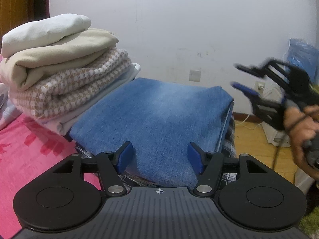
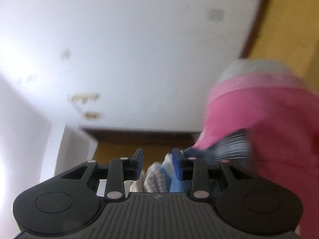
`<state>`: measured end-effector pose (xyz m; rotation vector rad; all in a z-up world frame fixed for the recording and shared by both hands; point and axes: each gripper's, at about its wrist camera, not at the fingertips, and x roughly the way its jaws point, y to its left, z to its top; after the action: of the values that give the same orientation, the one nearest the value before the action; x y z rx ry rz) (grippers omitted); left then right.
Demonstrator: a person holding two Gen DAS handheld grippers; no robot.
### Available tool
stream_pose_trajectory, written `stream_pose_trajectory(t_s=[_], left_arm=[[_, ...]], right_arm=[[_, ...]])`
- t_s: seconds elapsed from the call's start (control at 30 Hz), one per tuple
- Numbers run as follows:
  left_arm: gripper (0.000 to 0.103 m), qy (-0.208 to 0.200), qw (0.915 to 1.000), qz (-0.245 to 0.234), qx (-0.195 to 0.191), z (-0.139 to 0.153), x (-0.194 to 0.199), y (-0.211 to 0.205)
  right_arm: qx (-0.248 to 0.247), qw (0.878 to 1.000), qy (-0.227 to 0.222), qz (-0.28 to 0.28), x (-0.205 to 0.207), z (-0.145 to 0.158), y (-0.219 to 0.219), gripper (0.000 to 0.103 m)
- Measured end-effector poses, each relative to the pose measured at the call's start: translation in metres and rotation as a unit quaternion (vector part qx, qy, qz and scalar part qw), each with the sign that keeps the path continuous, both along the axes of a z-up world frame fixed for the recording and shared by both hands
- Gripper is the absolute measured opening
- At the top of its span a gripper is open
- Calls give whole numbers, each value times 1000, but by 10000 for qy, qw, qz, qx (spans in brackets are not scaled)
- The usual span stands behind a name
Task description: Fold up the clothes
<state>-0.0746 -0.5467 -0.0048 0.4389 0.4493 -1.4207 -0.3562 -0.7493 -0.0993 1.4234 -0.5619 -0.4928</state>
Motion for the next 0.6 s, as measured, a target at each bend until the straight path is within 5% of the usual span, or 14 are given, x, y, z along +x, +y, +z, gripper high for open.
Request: stream_pose_trajectory(t_s=[0.07, 0.17, 0.23, 0.4, 0.5, 0.6], left_arm=[[62, 19, 10000, -20, -10, 0, 1, 2], [62, 61, 9999, -76, -33, -1, 4, 6], [62, 33, 9999, -128, -48, -2, 5, 8], [63, 127, 9998, -136, -51, -3, 9, 8], [63, 130, 9998, -144, -64, -4, 9, 9], [63, 128, 9998, -172, -63, -4, 9, 12]], right_arm=[[-6, 9997, 198, 110, 17, -1, -14, 24], [583, 9978, 244, 197, 35, -35, -27, 0], [684, 9974, -20, 220, 33, -50, -25, 0], [-209, 9962, 842, 115, 20, -1, -7, 0], [-1138, 9800, 1630, 119, 24, 38, 8, 0], [-1842, 9411, 2823, 272, 41, 52, 24, 0]])
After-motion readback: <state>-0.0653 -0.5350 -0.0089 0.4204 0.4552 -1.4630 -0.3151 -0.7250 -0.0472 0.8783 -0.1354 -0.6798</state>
